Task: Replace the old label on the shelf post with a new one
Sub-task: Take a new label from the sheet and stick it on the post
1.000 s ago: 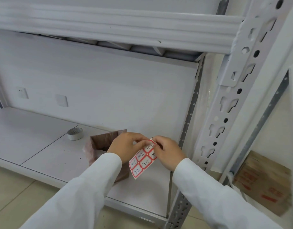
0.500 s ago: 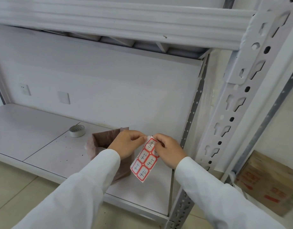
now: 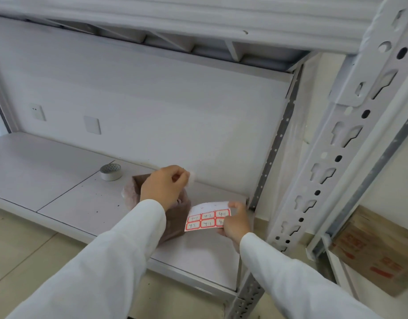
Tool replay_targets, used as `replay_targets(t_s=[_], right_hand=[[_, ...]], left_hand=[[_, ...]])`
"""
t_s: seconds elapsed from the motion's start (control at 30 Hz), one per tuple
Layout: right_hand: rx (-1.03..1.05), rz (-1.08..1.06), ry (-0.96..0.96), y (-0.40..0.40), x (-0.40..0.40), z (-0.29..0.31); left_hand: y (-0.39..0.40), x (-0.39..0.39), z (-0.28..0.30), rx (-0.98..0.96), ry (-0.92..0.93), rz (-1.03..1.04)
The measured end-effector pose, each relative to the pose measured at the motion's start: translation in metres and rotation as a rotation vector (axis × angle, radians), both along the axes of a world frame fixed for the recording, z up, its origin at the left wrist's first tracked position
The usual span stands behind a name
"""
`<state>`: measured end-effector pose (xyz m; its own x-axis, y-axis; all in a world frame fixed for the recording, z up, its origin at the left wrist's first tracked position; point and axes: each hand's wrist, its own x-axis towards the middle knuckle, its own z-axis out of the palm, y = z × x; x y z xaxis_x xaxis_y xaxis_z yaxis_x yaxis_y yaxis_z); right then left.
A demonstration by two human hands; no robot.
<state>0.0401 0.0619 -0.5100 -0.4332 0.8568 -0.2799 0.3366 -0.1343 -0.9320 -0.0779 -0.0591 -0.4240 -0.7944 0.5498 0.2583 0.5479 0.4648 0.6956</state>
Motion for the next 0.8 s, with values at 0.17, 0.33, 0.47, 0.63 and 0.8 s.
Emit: replay_targets(t_s=[0.17, 0.33, 0.47, 0.63, 0.8], right_hand=[[-0.046, 0.079, -0.146, -0.005, -0.013, -0.062], [-0.127, 0.125, -0.202, -0.006, -0.015, -0.089], [-0.125, 0.153, -0.346, -0.002, -0.005, -0.105], [-0.058, 0.304, -0.545, -0.008, -0.001, -0.095], [0.045, 0.235, -0.135, -0.014, -0.011, -0.003]], left_hand=[[-0.003, -0.008, -0.007, -0.056, 0.119, -0.061], [-0.002, -0.018, -0.017, -0.056, 0.159, -0.112], [0.0, -0.023, -0.024, -0.103, 0.179, -0.131], [0.003, -0.021, -0.025, -0.133, 0.23, -0.097], [0.001, -0.01, -0.011, 0.038, 0.372, 0.054]])
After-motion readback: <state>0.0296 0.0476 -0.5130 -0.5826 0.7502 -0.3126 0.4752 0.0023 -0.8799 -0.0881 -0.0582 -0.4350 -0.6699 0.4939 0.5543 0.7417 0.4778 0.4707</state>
